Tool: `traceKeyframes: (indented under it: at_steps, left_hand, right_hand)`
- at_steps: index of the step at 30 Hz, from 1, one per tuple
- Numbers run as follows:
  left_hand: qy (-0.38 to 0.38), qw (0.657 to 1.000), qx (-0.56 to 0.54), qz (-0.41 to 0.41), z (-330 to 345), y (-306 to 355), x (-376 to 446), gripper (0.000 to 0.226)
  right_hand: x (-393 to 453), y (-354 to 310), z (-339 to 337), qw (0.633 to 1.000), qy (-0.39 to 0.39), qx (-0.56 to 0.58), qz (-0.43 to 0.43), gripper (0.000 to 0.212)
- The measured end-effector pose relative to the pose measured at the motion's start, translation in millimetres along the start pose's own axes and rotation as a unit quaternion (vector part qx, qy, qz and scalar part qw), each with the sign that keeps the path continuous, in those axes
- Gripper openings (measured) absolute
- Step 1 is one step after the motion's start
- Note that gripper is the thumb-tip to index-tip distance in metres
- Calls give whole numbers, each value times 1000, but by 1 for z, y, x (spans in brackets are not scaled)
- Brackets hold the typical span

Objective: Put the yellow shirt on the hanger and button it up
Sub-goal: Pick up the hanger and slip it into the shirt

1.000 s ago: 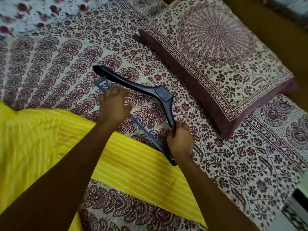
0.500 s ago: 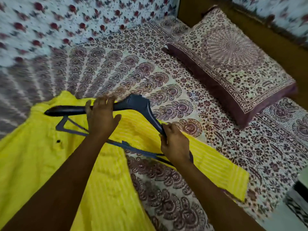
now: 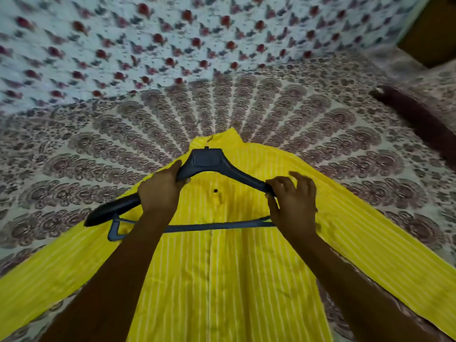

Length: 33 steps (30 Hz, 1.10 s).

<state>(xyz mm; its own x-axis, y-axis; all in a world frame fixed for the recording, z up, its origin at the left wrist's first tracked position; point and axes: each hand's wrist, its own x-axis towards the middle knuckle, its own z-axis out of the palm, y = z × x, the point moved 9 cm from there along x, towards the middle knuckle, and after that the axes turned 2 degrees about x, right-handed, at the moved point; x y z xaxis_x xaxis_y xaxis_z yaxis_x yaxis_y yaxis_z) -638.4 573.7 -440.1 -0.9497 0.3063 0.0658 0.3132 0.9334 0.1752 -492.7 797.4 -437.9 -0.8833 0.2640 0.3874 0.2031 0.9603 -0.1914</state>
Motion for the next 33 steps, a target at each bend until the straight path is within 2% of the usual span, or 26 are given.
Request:
traceKeyframes:
  at_steps: [3,5,8,13,17,20,24,28,31,33]
  left_hand:
    - [5,996,-31,-89,1,-59,0,39]
    - [0,990,-53,-129,2,-89,-2,36]
    - [-23,982,-91,-161,10,-122,1,32]
    - [-20,978,-84,-188,20,-150,10,35]
    - [-1,974,-92,-205,34,-160,17,33]
    - [-3,974,-91,-208,45,-166,24,31]
    - [3,973,-75,-218,48,-170,28,35]
    - [9,967,-96,-237,47,-178,23,35]
    - [26,965,-85,-248,39,-185,17,34]
    - [27,964,-77,-253,39,-190,15,33]
  right_hand:
    - [8,-15,13,997,27,37,56,28]
    - [10,-22,29,993,15,68,94,25]
    - [17,-30,57,987,-41,99,121,25]
    - [36,-51,121,978,-163,102,78,25]
    - [45,-57,169,956,-273,80,72,42]
    - [51,-51,189,946,-305,46,99,53]
    - [59,-45,197,944,-296,58,132,65]
    - [68,-42,202,948,-281,80,124,34]
    - [75,-33,194,959,-214,119,142,14]
    - [75,-20,183,953,-146,166,207,25]
